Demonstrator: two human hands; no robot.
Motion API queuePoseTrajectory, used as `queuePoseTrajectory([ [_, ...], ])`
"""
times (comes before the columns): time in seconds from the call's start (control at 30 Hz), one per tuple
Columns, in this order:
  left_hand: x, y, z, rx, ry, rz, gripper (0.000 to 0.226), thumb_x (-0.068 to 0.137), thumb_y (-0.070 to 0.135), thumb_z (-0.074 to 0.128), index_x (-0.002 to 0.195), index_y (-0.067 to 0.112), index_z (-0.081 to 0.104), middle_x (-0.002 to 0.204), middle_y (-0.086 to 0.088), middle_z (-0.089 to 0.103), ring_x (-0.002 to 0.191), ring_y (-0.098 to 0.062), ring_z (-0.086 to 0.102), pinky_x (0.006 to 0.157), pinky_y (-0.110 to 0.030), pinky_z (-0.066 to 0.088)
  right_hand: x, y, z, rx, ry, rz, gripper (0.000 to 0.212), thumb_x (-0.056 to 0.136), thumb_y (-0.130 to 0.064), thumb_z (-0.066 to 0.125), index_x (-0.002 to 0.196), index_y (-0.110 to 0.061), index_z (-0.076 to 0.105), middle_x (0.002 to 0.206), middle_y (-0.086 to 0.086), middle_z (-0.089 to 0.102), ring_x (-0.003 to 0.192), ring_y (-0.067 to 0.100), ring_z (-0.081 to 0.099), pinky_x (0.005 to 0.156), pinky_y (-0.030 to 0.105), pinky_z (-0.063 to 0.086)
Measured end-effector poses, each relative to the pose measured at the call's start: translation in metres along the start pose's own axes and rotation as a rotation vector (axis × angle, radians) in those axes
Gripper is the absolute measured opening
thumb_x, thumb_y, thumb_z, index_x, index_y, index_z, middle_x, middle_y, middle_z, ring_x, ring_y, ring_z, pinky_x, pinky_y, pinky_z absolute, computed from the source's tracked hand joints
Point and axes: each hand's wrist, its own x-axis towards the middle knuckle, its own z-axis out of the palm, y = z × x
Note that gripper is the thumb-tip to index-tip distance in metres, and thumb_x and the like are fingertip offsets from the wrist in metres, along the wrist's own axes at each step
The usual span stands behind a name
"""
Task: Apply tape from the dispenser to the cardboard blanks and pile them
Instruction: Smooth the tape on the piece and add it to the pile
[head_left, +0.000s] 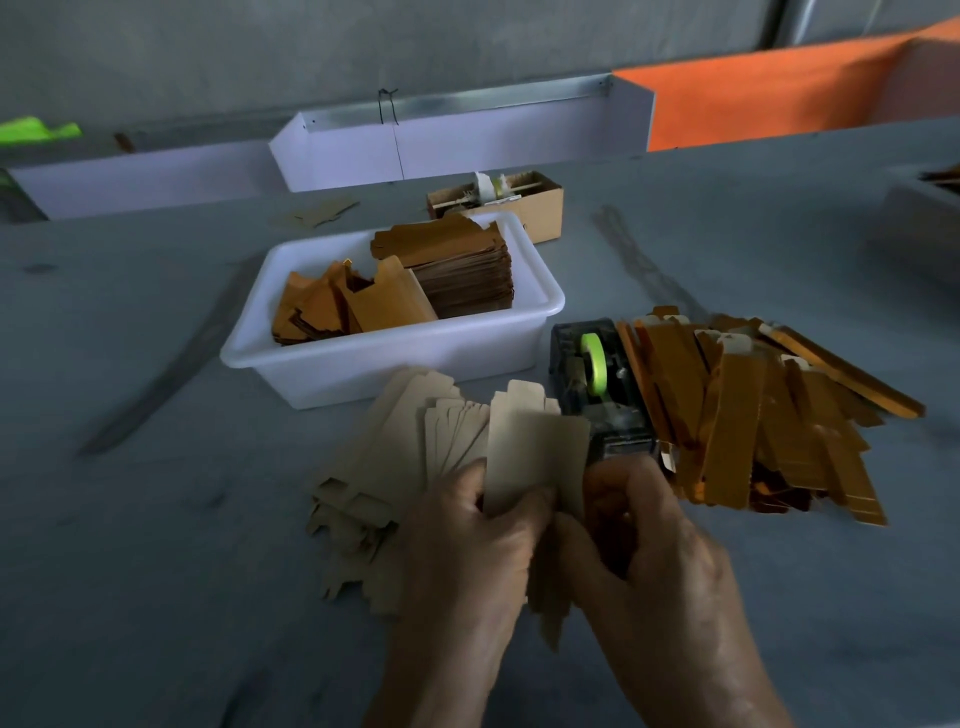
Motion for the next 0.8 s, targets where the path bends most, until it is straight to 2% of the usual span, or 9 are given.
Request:
queuePoseTrajectory([
  [0.13,-0.003,0.007,-0.007,-0.051,-0.102,-0.023,0.020,0.075,0.047,0.067,0.082,0.029,0.069,0.079,-0.005,0.072,0.075,-0.020,0.069,0.070,-0.043,0.054,0.001,-0.003,-0.007,0.072,-0.055,-0.079,0.016,0.085,-0.044,0.056,0.092,-0.030,0.056,0.074,-0.011,0.061,0.073,-0.001,0.061,0.052,0.008,0.044],
  [0.23,-0.007,0.003,-0.004,0.163,-0.100,0.089,0.026,0.087,0.049,0.056,0.085,0.025,0.064,0.079,-0.002,0.069,0.074,-0.015,0.066,0.073,-0.039,0.054,0.001,0.001,-0.002,-0.123,-0.038,-0.166,0.017,0.094,-0.035,0.049,0.099,-0.020,0.056,0.080,-0.012,0.057,0.062,0.001,0.058,0.053,0.005,0.042],
  [0.3,-0.011,0.003,0.002,0.193,-0.078,0.096,0.020,0.086,0.043,0.060,0.082,0.024,0.064,0.073,-0.003,0.069,0.067,-0.016,0.067,0.062,-0.041,0.057,0.000,-0.001,0.001,-0.214,-0.119,-0.107,0.026,0.096,-0.034,0.042,0.120,-0.023,0.042,0.101,-0.015,0.051,0.077,-0.006,0.055,0.070,0.007,0.044],
  [0.37,-0.011,0.004,0.006,0.115,-0.076,0.026,0.002,0.082,0.030,0.069,0.081,0.030,0.067,0.067,-0.001,0.071,0.058,-0.012,0.067,0.052,-0.033,0.057,0.001,-0.004,0.001,-0.247,-0.206,-0.001,0.043,0.095,-0.038,0.038,0.135,-0.030,0.023,0.120,-0.013,0.045,0.098,0.000,0.055,0.086,0.018,0.047],
  [0.47,-0.010,0.003,0.005,0.063,-0.063,0.001,0.012,0.080,0.021,0.072,0.078,0.033,0.069,0.064,0.004,0.071,0.052,-0.004,0.063,0.044,-0.017,0.047,-0.001,-0.009,-0.004,-0.357,-0.249,-0.010,0.056,0.094,-0.046,0.033,0.142,-0.032,0.009,0.121,-0.011,0.032,0.099,0.007,0.053,0.082,0.022,0.048],
  [0.53,-0.011,0.007,0.003,0.088,-0.142,-0.017,0.010,0.084,0.030,0.068,0.077,0.023,0.069,0.065,0.006,0.070,0.052,-0.002,0.062,0.044,-0.014,0.044,-0.001,-0.009,-0.004,-0.422,-0.281,0.000,0.064,0.095,-0.043,0.036,0.146,-0.029,0.000,0.121,-0.010,0.027,0.100,0.008,0.052,0.084,0.023,0.048],
  [0.63,-0.013,0.012,-0.003,0.167,-0.328,0.007,0.033,0.078,0.059,0.063,0.073,0.027,0.065,0.070,0.013,0.066,0.061,0.001,0.062,0.048,-0.008,0.042,0.003,-0.008,-0.008,-0.402,-0.336,0.059,0.078,0.094,-0.032,0.045,0.147,-0.026,-0.013,0.128,-0.009,0.023,0.103,0.005,0.045,0.094,0.020,0.043],
  [0.7,-0.013,0.016,-0.008,0.235,-0.381,0.074,0.043,0.069,0.069,0.058,0.066,0.026,0.058,0.061,0.017,0.055,0.056,0.005,0.054,0.047,-0.007,0.037,0.005,-0.005,-0.009,-0.301,-0.355,0.045,0.075,0.090,-0.031,0.050,0.148,-0.021,0.004,0.127,-0.012,0.030,0.105,0.001,0.042,0.096,0.018,0.043],
  [0.8,-0.013,0.015,-0.009,0.328,-0.296,0.147,0.031,0.082,0.055,0.058,0.072,0.026,0.059,0.068,0.010,0.053,0.057,0.003,0.051,0.049,-0.010,0.036,0.005,-0.007,-0.011,-0.122,-0.472,0.092,0.062,0.080,-0.029,0.064,0.133,-0.022,0.033,0.111,-0.016,0.036,0.097,0.003,0.051,0.081,0.018,0.051],
])
